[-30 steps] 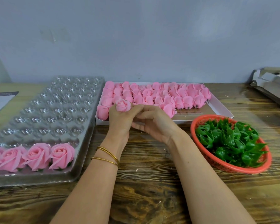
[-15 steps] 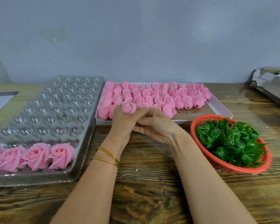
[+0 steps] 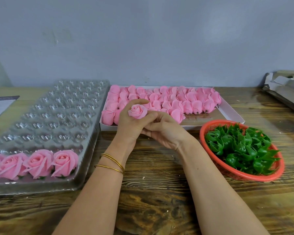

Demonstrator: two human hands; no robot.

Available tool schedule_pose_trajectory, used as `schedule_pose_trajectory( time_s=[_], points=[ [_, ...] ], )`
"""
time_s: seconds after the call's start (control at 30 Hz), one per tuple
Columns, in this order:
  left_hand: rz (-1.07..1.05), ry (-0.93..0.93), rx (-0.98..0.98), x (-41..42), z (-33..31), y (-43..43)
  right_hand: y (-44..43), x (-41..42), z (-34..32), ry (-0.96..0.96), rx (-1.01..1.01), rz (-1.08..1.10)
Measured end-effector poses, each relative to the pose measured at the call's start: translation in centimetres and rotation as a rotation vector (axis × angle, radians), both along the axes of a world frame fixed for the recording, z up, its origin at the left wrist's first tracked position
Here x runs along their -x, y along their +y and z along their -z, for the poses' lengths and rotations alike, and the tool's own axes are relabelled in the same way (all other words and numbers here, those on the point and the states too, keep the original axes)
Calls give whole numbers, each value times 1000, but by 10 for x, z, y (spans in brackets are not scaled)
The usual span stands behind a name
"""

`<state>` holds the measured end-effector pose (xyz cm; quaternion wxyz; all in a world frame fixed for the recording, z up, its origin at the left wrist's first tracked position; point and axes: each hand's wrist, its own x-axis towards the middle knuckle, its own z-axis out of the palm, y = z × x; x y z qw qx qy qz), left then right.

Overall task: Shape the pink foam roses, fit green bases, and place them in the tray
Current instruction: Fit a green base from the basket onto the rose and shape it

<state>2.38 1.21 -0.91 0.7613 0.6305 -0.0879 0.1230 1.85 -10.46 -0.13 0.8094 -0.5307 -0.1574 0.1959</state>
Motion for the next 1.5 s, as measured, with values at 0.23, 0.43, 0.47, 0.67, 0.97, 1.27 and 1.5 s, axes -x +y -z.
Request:
schedule_pose_trajectory(
  time_s=[0.23,0.43,0.47,0.67,0.97,1.27,1.5],
  points=[
    [-98,-17,-20,-2,2,-1,4,-1,1,-119,103,128],
    [-114,-26,-26,1,2,-3,1,0,1,-396,408,384],
    [-129,-35,-47,0,2,-3,1,-1,1,-440,470,406],
    [-199,-112,-225,5,-1,-5,1,-5,5,-583,704,479],
    [-301,-215,-503,-2,12,-3,4,-3,7,-658,775,476],
    [-311,-193,-575,-4,13,-3,4,-4,5,-607,703,464],
    [-317,-174,-602,-1,10,-5,3,-2,6,-480,613,459]
  ],
)
